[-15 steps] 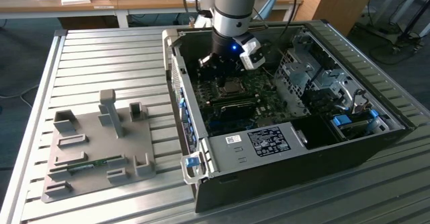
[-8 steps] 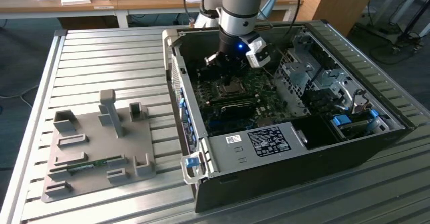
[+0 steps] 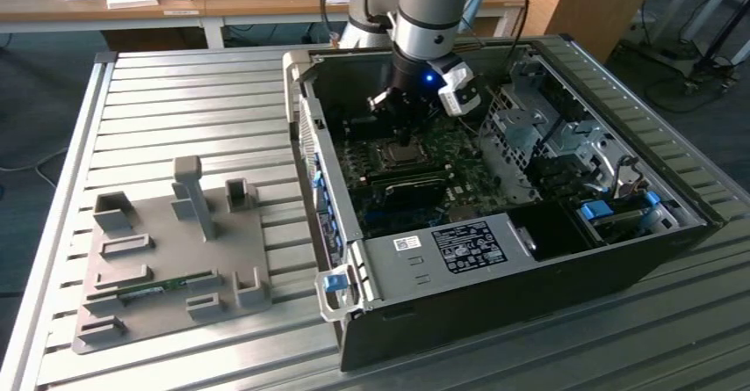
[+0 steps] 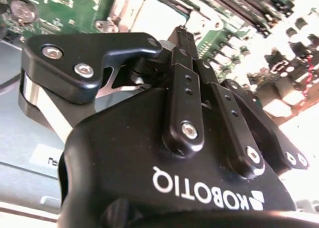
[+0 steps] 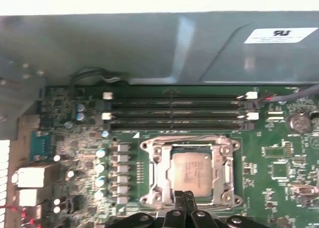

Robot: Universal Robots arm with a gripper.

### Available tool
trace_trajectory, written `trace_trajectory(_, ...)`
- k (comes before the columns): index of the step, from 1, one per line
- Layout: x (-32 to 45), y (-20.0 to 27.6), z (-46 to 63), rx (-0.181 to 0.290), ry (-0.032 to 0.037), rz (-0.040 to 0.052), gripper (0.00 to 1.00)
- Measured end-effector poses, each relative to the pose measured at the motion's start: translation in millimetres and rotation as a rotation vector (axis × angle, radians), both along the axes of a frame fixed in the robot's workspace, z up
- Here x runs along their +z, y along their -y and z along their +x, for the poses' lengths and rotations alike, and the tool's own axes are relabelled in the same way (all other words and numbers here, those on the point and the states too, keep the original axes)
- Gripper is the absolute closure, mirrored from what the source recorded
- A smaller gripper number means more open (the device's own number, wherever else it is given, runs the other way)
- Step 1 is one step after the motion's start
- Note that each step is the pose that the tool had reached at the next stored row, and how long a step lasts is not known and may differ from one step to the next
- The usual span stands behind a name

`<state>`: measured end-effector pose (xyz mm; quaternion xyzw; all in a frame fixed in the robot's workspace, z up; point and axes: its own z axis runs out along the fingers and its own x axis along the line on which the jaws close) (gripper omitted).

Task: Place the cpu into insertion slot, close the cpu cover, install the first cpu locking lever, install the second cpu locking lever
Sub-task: 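Install the second cpu locking lever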

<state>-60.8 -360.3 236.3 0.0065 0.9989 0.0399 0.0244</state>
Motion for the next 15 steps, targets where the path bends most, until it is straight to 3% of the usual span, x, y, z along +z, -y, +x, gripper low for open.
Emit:
trace_trajectory(5,-1.7,-9.1,5.6,-0.003,0.0001,-0.0011,0.89)
trace_trajectory(15,-1.7,-8.8,11.3,-0.005,-0.0001,-0.0012,0.89)
